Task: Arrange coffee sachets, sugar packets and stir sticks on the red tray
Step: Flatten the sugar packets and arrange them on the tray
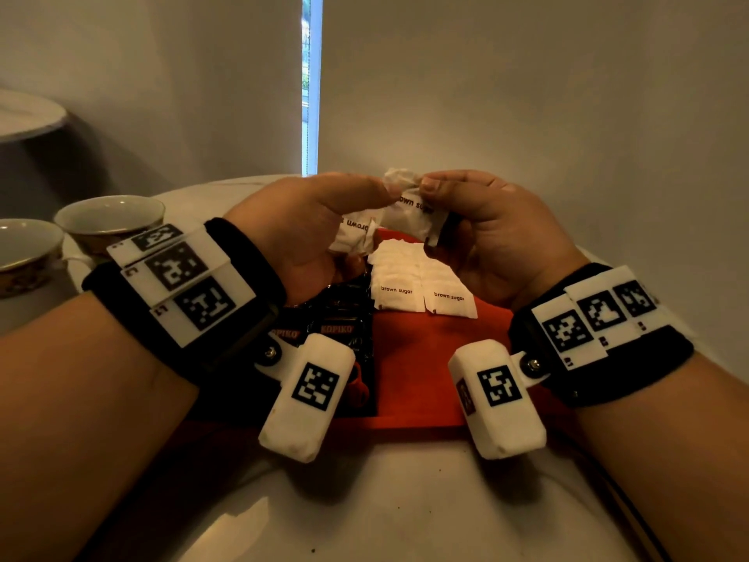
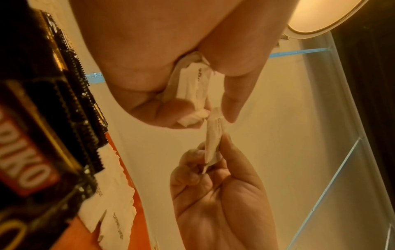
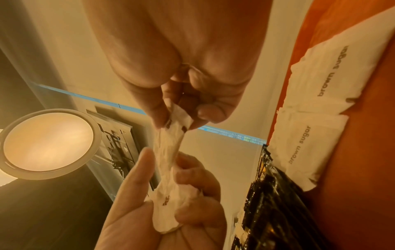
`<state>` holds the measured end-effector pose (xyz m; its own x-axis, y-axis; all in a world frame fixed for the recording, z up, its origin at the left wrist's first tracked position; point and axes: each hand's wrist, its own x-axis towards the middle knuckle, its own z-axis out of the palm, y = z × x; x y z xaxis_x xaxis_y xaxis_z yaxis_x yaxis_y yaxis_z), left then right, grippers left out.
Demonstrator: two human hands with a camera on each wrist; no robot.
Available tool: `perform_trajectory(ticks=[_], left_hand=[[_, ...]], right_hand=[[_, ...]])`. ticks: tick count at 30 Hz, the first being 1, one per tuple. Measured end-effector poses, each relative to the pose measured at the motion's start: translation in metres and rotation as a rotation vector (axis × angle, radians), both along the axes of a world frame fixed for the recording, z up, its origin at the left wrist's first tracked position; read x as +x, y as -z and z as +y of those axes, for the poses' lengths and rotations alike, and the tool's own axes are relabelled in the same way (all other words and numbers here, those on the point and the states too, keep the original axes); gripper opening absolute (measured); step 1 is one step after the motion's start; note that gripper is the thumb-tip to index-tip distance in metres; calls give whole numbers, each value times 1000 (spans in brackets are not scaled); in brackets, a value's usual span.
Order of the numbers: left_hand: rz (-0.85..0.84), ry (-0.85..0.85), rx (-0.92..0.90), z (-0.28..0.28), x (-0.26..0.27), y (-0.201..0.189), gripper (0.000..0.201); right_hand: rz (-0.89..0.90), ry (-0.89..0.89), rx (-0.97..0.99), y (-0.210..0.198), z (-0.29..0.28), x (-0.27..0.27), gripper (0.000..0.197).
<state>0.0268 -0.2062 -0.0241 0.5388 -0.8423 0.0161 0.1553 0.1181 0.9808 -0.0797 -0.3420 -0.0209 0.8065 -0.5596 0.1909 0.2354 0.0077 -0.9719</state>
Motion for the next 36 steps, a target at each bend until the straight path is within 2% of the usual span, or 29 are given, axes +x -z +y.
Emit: perform_trajectory(ticks=[1,2,3,5,7,13,18,29,34,36], left_hand=[[9,0,-9,0,1,0,48],[18,-5,-24,0,3,-1,51],[11,-18,-32,0,1,-2,43],[-5,-56,-35,0,-1,-4,2],[-5,-98,-51,-1,1,-3,17],[8,-142,-52,-3,3,-2,14],[63,-156,-22,-4,5,-2,15],[34,-172,-26,-4,5,-1,10],[34,-180,-20,-3,4,-1,11],[29,-178,-9,-3,4,-1,14]], right_hand=[[11,-4,-19,0,0,0,6],[21,-10,-35,0,1,-1,5],[30,-15,-46,1,1,0,5],[38,-30,-53,2,2,0,3],[39,-34,-44,4,3,2,5],[22,0,-4,4,2,3,6],[16,-39,1,3,1,2,22],[4,-13,24,4,-2,3,22],[25,6,31,2,0,1,3],[29,25,40,2,0,2,4]])
